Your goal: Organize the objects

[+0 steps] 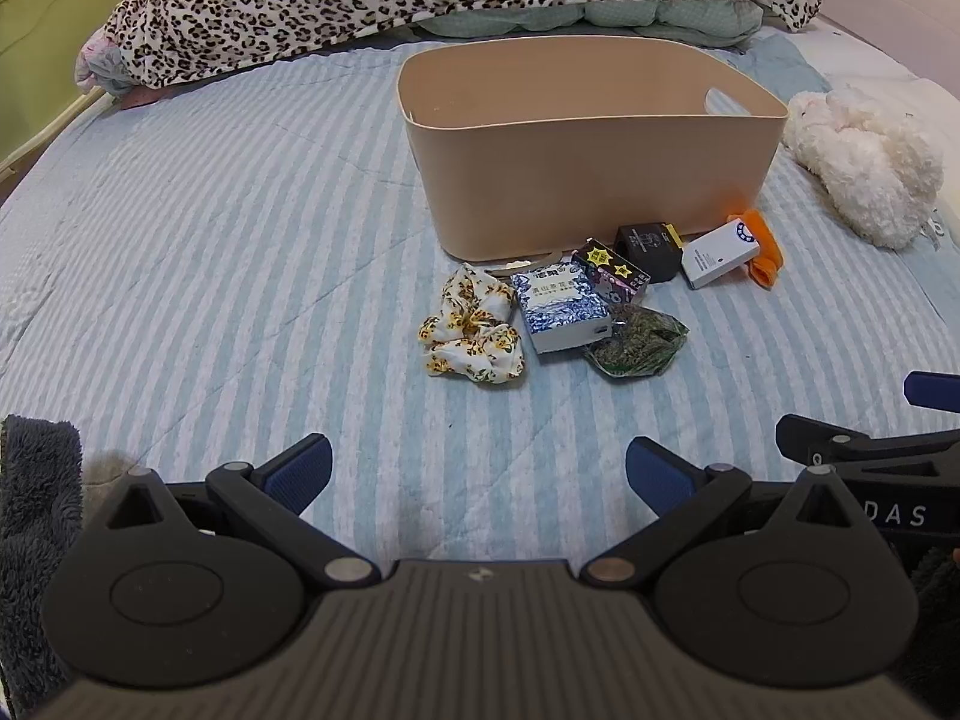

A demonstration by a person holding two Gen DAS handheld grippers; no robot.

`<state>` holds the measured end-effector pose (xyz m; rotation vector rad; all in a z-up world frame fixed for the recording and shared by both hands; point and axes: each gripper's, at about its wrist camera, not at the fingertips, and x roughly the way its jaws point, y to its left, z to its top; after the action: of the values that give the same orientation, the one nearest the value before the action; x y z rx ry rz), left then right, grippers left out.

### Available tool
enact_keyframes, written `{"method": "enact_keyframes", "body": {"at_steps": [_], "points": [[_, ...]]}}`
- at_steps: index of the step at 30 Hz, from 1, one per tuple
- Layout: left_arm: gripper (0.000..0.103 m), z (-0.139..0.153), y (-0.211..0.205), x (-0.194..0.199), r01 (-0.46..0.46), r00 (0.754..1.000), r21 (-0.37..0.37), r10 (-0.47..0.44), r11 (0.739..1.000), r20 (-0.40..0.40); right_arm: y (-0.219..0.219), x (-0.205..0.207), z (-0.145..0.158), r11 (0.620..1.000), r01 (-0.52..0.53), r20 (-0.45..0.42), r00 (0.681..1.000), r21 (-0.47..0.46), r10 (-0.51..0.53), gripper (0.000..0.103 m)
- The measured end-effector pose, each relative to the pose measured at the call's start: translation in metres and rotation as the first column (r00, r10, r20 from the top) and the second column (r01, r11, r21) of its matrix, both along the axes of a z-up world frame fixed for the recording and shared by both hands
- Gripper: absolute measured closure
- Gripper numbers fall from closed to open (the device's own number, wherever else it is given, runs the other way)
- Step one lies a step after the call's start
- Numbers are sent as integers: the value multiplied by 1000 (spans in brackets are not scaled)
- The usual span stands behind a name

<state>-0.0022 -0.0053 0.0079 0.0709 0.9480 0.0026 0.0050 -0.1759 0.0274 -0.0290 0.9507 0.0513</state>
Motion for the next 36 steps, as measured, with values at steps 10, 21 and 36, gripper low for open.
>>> {"method": "enact_keyframes", "body": {"at_steps": [10,21,36], "points": [[0,0,0,1,1,1000,-5,-1,1000,-5,2,1,0,1000,3,-3,1000,1,-3,0],[0,-1,1,0,4,1000,-8,-4,1000,-6,2,0,1,1000,0,-2,1000,-1,0,0],[0,-3,4,2,-1,1000,-10,1,1000,-14,2,2,-1,1000,-1,-9,1000,-8,1,0]]}}
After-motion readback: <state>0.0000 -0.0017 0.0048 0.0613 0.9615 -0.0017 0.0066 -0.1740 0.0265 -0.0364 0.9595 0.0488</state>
